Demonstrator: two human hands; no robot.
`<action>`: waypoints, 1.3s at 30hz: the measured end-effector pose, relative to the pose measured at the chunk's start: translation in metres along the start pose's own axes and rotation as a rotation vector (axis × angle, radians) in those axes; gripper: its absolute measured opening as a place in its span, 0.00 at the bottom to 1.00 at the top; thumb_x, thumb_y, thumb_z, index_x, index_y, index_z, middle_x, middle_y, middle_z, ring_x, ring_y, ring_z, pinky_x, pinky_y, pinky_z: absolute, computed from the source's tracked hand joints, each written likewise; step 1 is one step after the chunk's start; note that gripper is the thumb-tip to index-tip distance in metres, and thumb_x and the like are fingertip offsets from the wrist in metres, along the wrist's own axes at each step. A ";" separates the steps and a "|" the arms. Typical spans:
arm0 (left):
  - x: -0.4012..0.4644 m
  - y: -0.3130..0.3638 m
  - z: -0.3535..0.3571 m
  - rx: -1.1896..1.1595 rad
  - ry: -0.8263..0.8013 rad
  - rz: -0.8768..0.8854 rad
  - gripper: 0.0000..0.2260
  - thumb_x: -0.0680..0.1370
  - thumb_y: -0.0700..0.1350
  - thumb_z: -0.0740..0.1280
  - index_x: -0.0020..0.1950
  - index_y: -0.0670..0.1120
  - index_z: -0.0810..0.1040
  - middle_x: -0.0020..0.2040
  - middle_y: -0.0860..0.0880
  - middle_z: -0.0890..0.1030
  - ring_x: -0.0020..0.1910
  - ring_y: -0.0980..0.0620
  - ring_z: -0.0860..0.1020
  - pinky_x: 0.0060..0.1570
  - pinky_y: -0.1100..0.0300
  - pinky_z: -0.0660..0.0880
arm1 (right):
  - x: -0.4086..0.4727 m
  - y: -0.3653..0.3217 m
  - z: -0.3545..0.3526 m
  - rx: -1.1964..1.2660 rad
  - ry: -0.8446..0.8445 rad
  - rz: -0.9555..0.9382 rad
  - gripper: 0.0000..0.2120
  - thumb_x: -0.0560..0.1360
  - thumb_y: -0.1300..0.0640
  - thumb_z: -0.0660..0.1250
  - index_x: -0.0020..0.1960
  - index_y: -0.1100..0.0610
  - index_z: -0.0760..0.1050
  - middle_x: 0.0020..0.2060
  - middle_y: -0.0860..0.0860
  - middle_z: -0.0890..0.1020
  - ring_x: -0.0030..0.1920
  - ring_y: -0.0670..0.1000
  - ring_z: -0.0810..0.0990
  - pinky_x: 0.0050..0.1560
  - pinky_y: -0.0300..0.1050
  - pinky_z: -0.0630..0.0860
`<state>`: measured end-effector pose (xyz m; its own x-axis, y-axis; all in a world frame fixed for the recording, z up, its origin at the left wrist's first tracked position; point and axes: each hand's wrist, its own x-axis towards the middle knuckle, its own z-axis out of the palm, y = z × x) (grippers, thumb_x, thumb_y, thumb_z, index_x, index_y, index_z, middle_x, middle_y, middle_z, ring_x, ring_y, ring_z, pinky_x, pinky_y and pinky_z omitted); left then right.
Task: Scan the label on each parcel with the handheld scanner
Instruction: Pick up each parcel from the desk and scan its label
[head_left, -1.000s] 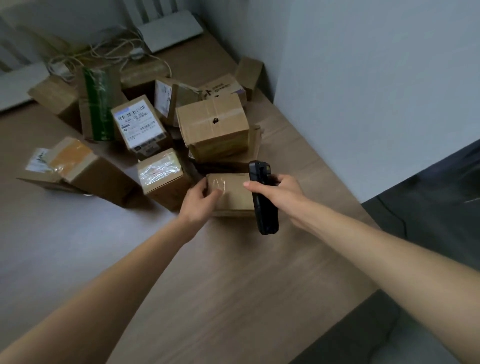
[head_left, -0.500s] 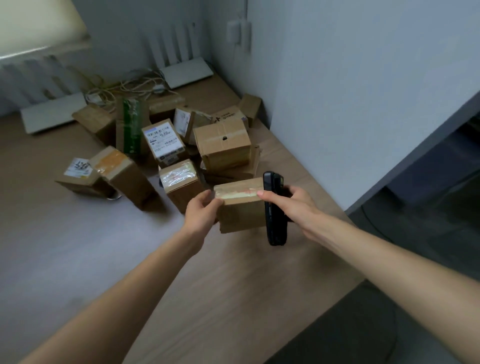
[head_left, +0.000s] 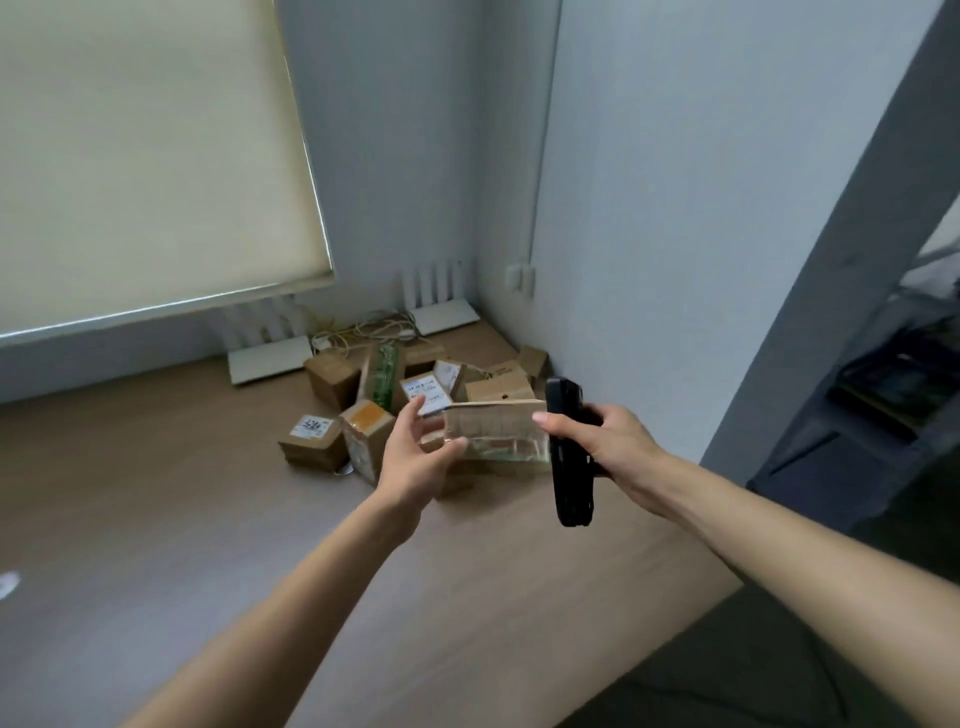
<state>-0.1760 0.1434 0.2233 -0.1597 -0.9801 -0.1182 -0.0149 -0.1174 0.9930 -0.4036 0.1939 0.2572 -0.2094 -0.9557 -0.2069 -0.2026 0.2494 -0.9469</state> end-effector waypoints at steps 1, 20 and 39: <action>-0.006 0.013 -0.007 0.012 -0.023 0.015 0.30 0.76 0.34 0.72 0.76 0.49 0.69 0.63 0.48 0.80 0.58 0.51 0.81 0.55 0.57 0.81 | -0.009 -0.014 -0.002 0.004 0.004 -0.016 0.24 0.70 0.42 0.79 0.58 0.55 0.82 0.48 0.51 0.84 0.51 0.53 0.83 0.52 0.47 0.79; -0.084 0.170 -0.030 -0.141 0.068 0.173 0.12 0.77 0.42 0.73 0.59 0.48 0.80 0.52 0.45 0.86 0.57 0.45 0.82 0.62 0.47 0.78 | -0.098 -0.163 -0.025 -0.081 -0.092 -0.270 0.24 0.67 0.44 0.82 0.58 0.53 0.83 0.49 0.50 0.87 0.48 0.47 0.85 0.42 0.36 0.75; -0.105 0.188 -0.059 0.127 0.135 0.234 0.19 0.82 0.45 0.66 0.72 0.55 0.74 0.52 0.52 0.82 0.50 0.54 0.81 0.38 0.68 0.77 | -0.095 -0.174 -0.036 -0.819 -0.110 -0.350 0.26 0.60 0.44 0.86 0.53 0.51 0.84 0.44 0.46 0.86 0.46 0.48 0.84 0.47 0.45 0.82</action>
<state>-0.1041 0.2151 0.4225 -0.0406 -0.9916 0.1226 -0.1179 0.1266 0.9849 -0.3829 0.2471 0.4502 0.0765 -0.9971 -0.0018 -0.8656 -0.0655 -0.4964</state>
